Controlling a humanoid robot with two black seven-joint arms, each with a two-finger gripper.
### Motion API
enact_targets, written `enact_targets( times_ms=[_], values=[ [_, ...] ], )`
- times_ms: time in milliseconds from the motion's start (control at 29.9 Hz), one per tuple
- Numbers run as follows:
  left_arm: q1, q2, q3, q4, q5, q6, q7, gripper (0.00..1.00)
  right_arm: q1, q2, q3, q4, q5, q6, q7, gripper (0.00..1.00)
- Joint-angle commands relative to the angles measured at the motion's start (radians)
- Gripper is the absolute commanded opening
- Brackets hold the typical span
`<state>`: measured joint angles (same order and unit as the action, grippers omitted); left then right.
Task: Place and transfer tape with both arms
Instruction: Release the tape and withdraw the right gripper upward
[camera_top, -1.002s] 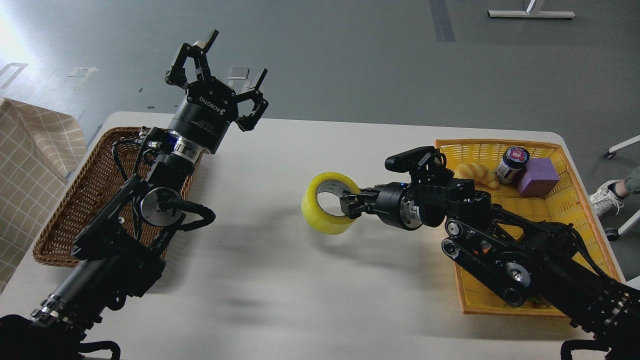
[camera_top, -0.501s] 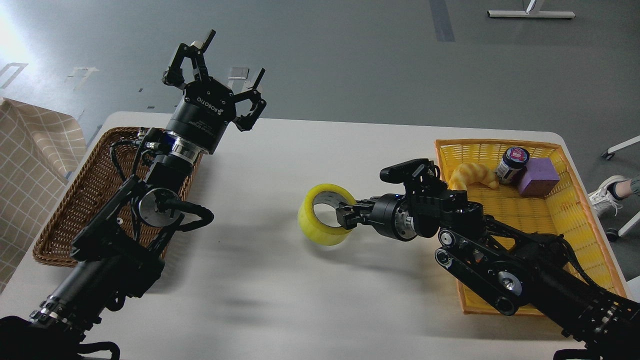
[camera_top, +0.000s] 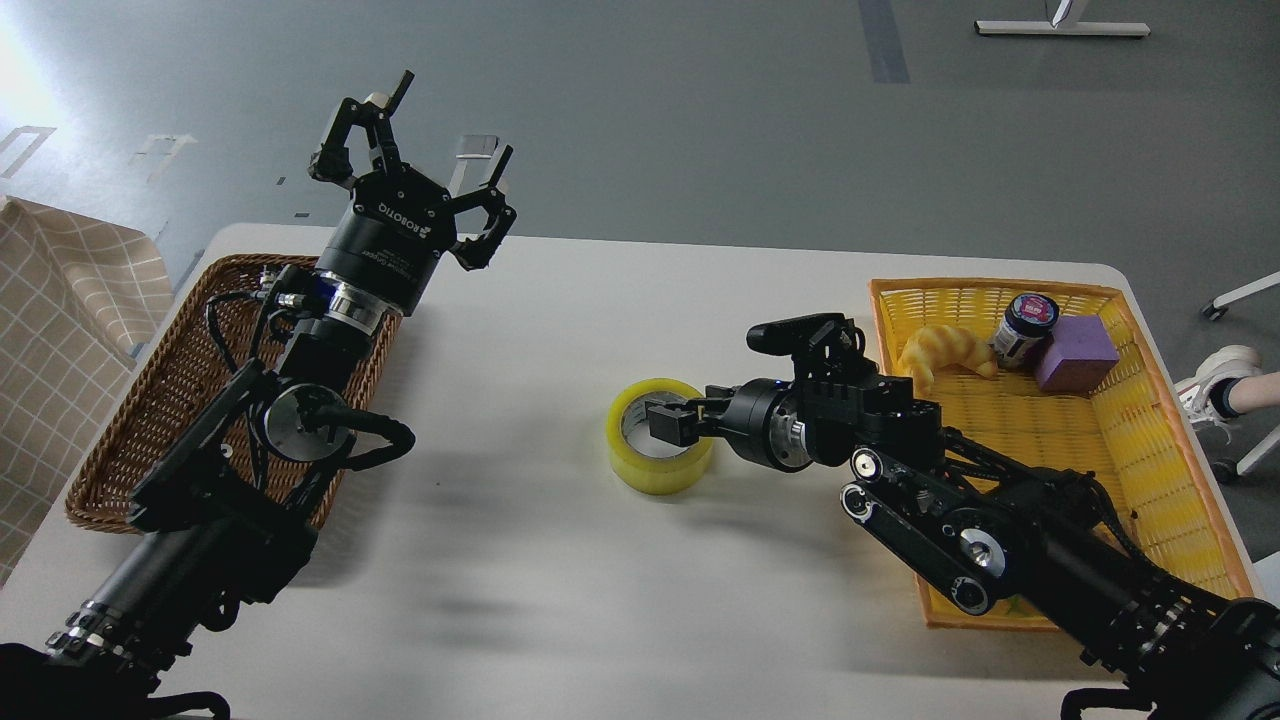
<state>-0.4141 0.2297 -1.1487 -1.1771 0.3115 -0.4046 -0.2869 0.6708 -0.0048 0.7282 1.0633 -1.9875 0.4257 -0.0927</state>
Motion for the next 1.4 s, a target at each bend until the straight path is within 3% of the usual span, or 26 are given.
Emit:
enact_targets(
  times_ms=[0,301,501,835,1136,1370],
  values=[
    [0.001,0.0,0.0,-0.001,0.0,0.0,0.0,0.98,0.009,0.005,0.091,0.004,0.003,-0.041,-0.001,0.98],
    [-0.005,-0.003,-0.002,-0.004,0.0,0.004,0.003,0.98,0.099,0.005,0.292,0.058,0.007,-0.032,-0.001,1.0],
    [-0.017,-0.003,0.004,-0.004,0.006,0.013,0.006,0.98,0.078,-0.096,0.358,0.171,0.061,-0.039,0.001,1.0],
    [-0.025,-0.012,0.0,-0.001,0.006,-0.003,0.0,0.98,-0.046,-0.201,0.598,0.363,0.655,-0.039,0.01,1.0],
    [-0.031,-0.016,-0.005,-0.001,-0.011,-0.003,0.0,0.98,-0.152,-0.175,0.816,0.449,0.942,-0.03,0.041,1.0],
    [-0.035,-0.033,-0.003,-0.001,-0.009,-0.003,0.0,0.98,-0.177,-0.153,0.878,0.449,1.124,-0.028,0.045,1.0]
  ],
)
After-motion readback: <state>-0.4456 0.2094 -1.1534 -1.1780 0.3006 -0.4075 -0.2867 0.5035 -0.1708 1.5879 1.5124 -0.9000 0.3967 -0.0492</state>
